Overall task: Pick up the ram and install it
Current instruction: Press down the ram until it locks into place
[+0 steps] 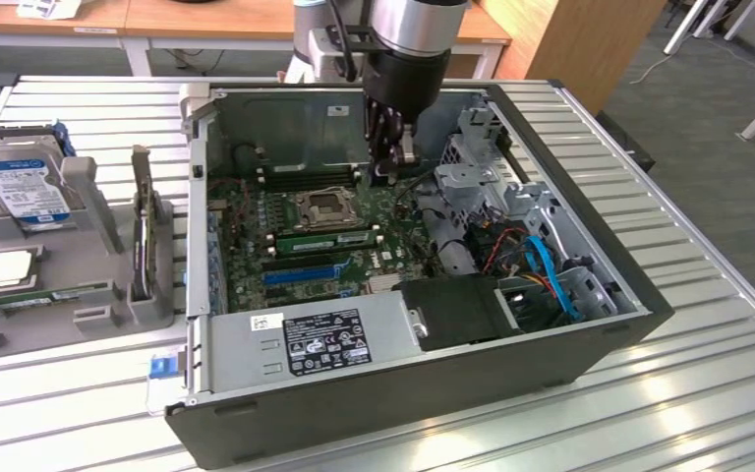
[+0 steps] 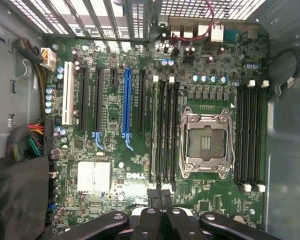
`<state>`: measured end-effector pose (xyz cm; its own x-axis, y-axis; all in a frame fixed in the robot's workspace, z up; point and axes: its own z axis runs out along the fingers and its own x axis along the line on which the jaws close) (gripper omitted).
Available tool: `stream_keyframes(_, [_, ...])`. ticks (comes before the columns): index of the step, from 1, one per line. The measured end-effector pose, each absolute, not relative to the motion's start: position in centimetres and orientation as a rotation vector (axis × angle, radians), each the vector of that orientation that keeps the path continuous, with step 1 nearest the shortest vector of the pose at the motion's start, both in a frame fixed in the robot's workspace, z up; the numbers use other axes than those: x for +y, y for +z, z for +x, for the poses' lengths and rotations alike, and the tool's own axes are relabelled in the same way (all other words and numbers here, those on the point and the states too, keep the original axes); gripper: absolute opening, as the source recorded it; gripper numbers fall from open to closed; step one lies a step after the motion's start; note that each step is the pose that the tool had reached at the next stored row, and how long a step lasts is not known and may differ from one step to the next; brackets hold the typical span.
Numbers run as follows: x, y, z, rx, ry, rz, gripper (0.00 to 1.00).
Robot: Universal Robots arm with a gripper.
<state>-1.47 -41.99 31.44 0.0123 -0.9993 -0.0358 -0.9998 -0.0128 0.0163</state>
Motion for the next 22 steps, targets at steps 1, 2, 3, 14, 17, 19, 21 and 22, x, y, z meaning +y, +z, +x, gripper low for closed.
stream_keyframes(1, [-41.99, 31.31, -1.46, 2.197, 0.055, -2.224, 0.10])
stream_keyframes(2, [-41.99, 31.19, -1.46, 2.196, 0.054, -2.224, 0.10])
stream_keyframes(3, [-41.99, 31.11, -1.46, 2.195, 0.053, -2.223, 0.10])
stream_keyframes(14, [-41.98, 30.93, -1.47, 2.201, 0.053, -2.217, 0.10])
stream_keyframes(17, [-41.98, 30.85, -1.47, 2.214, 0.064, -2.214, 0.10])
stream_keyframes(19, [-41.99, 30.83, -1.47, 2.219, 0.070, -2.215, 0.10])
stream_keyframes(21, [-41.99, 30.83, -1.47, 2.219, 0.070, -2.215, 0.10])
stream_keyframes(22, [-41.99, 30.83, -1.47, 2.218, 0.070, -2.215, 0.10])
